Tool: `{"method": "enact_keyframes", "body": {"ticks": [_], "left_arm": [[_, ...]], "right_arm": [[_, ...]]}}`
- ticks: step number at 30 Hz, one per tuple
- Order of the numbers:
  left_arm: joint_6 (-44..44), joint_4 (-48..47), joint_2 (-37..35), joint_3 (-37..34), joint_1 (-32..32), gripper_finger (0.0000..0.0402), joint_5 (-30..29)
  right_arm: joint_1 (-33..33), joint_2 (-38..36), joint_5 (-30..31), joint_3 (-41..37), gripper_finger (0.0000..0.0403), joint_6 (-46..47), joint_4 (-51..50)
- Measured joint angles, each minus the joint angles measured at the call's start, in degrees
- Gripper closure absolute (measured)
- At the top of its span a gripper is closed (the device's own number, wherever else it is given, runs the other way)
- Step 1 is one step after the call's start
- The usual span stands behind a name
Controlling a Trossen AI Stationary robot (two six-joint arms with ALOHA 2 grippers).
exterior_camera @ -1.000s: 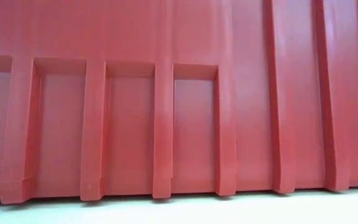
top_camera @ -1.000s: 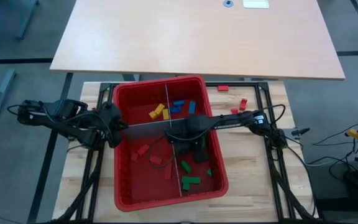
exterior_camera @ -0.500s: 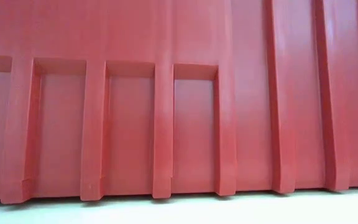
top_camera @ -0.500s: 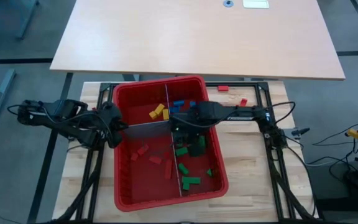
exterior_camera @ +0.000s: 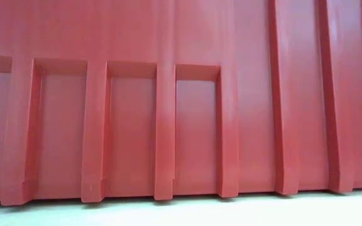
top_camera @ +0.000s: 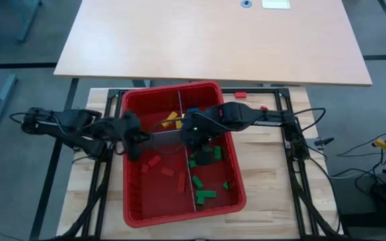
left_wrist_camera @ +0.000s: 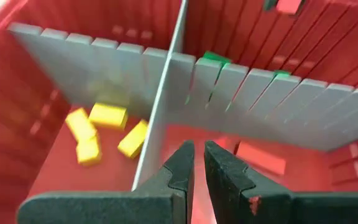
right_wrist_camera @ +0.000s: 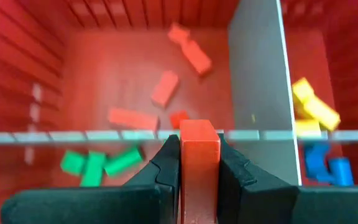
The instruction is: Sort blocks
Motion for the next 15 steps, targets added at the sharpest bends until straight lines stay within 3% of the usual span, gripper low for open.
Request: {"method": "enact_keyframes", "body": {"ticks": [8, 15], "left_arm": [[4.5, 11.2, 7.2, -0.1, 0.0, 0.0377, 3.0], [7.5, 21.6, 3.7, -0.2, 0.0, 0.0377, -1.4]], "right_arm": [[0.0, -1.5, -2.2, 0.0, 0.0364, 2.5, 10.1], [-0.3, -5.4, -1.0, 0.0, 0.0364, 6.1, 21.2]]}}
